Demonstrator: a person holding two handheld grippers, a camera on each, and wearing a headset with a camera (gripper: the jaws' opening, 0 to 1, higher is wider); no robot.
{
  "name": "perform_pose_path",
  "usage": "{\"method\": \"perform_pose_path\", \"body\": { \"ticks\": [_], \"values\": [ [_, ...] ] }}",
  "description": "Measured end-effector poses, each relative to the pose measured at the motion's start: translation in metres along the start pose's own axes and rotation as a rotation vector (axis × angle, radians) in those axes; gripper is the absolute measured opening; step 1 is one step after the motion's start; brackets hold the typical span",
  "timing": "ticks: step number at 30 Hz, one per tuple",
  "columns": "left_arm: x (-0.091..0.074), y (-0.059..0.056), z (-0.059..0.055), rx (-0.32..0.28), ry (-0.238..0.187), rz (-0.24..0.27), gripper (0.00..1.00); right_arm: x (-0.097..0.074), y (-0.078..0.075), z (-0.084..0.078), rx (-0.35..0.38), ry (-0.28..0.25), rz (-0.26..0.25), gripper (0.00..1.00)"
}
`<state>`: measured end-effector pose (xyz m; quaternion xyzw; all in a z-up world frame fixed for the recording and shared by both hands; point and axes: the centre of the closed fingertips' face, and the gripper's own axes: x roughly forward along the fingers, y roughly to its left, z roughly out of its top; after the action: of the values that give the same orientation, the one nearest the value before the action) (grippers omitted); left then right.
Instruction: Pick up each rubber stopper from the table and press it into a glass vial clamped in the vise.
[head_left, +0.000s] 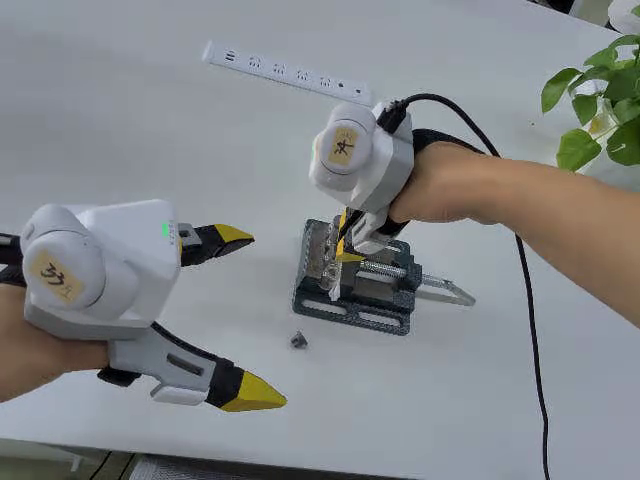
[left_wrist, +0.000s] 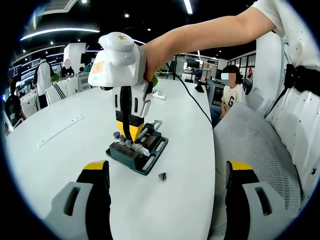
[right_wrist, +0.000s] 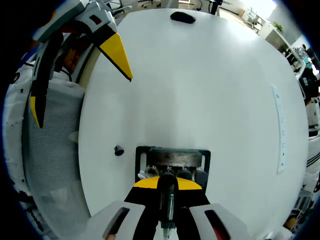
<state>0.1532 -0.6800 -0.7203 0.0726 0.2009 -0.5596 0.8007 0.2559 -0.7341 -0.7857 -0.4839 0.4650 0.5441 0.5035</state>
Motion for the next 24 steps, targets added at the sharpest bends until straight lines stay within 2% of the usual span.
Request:
{"method": "perform_pose_path", "body": {
  "ticks": [20, 24],
  "values": [
    [-0.0008, -0.0013, 0.0009, -0.005, -0.005, 0.006, 0.95, 0.0010, 0.0007, -0.0009, -0.058, 0.080, 0.014, 0.04],
    [-0.0006, -0.0020, 0.0006, -0.006, -0.003, 0.005, 0.95, 0.0011, -0.0004, 0.0011, -0.063, 0.079, 0.011, 0.05]
  ]
}}
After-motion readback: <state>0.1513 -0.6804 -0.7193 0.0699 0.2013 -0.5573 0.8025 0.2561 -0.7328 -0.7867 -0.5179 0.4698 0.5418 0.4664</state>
